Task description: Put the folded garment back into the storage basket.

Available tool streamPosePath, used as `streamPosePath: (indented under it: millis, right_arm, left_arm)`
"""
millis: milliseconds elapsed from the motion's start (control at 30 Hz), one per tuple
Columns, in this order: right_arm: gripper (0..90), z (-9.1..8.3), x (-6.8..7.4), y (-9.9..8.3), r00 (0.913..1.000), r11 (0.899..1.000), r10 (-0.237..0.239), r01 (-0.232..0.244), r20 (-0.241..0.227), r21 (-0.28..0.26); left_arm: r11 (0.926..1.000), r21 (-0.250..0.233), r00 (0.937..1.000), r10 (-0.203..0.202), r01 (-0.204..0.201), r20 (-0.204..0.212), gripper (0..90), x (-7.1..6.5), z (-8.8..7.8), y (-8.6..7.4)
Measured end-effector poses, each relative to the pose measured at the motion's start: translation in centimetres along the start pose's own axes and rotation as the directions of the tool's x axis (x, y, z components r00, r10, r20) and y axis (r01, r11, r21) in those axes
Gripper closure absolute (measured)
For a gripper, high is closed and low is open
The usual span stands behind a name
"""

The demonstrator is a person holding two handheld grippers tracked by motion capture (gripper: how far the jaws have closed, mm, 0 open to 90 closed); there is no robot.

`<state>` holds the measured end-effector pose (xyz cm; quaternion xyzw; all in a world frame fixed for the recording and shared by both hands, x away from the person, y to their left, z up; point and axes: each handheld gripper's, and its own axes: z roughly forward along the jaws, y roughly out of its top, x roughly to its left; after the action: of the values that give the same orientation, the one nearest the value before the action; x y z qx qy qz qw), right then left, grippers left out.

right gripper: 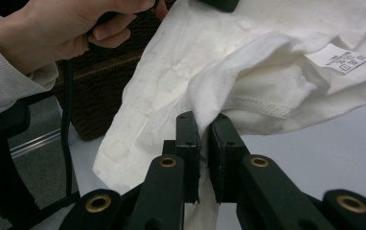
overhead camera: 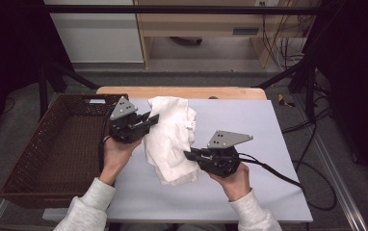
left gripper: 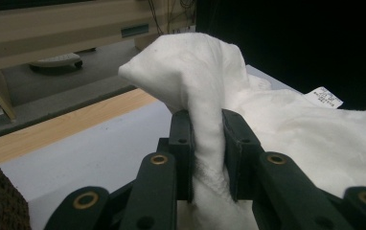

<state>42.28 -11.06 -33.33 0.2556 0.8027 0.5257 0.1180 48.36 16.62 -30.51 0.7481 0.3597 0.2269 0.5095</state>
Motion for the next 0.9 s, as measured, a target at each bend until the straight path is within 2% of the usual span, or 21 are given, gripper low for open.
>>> streamPosePath:
  millis: [200, 333, 433, 667, 900]
  right_arm:
    - [84.2, 0.3, 0.3, 0.8, 0.9999, 1.0, -0.005, 0.005, -0.011, -0.011]
    - [84.2, 0.2, 0.7, 1.3, 0.9997, 1.0, -0.018, 0.017, -0.019, -0.014]
    - [84.2, 0.1, 0.8, 1.5, 0.9995, 1.0, -0.018, 0.017, -0.026, -0.024]
    - [84.2, 0.2, 1.3, 1.9, 0.999, 0.999, -0.023, 0.022, -0.038, -0.038]
    - [84.2, 0.9, 1.8, 2.6, 0.9982, 0.998, -0.032, 0.029, -0.051, -0.047]
  left_arm:
    - [0.9999, -0.014, 0.9999, -0.001, 0.001, -0.014, 75.9, 0.3, -1.1, 0.4]
    - [0.9996, -0.026, 0.9994, 0.003, -0.004, -0.035, 75.9, 0.0, -2.2, 0.8]
    - [0.9994, -0.035, 0.9994, 0.007, -0.008, -0.034, 75.9, -0.2, -2.8, 1.0]
    - [0.9994, -0.023, 0.9988, 0.023, -0.024, -0.042, 75.9, -0.3, -3.6, 1.7]
    - [0.9994, -0.021, 0.9976, 0.026, -0.027, -0.064, 75.9, 0.5, -4.6, 1.9]
